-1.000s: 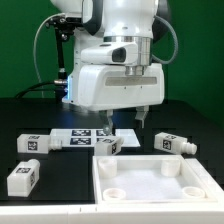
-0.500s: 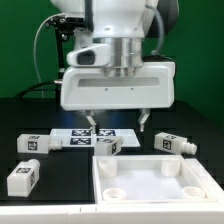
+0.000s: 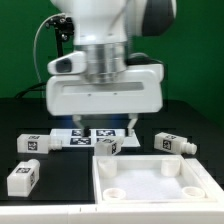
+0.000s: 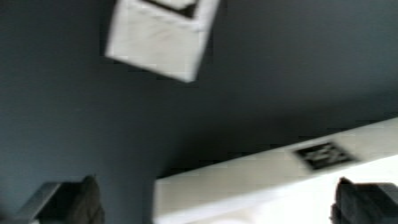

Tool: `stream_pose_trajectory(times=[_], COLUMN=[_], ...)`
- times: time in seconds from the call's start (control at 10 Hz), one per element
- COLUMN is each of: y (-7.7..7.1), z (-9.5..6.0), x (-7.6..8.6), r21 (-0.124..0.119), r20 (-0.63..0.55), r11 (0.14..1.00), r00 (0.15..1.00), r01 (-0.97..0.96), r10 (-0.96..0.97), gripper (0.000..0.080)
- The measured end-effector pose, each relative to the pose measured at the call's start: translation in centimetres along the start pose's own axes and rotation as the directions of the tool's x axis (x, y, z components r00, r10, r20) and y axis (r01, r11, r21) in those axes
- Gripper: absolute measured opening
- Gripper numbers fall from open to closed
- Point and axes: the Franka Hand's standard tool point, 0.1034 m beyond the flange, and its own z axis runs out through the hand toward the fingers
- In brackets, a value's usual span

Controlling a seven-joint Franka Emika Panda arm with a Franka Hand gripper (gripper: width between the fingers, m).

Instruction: Assemble square table

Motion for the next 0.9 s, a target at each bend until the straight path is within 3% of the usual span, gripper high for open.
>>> stream_pose_trajectory(times=[0.1, 0.3, 0.4, 0.6, 0.8, 0.9], y=[0.4, 0.4, 0.1, 0.1, 0.0, 0.3], z=[-0.4, -0.5, -0.4, -0.4, -0.2, 0.4], x=[0.5, 0.5, 1.0, -0.3, -0.3, -1.1], r21=[0.012, 0.034, 0.037, 0.047, 0.054, 0.05], r20=[0.045, 0.28, 0.278, 0.421, 0.534, 0.567], r11=[1.0, 0.996, 0.998, 0.997, 0.989, 0.984], r00=[0.999, 0.958, 0.96, 0.906, 0.841, 0.815], r01=[-0.023, -0.079, -0.048, -0.06, -0.135, -0.173], r10=[0.022, 0.066, 0.036, 0.035, 0.085, 0.115], gripper=[0.0649, 0.0649, 0.0649, 0.0649, 0.0649, 0.0649])
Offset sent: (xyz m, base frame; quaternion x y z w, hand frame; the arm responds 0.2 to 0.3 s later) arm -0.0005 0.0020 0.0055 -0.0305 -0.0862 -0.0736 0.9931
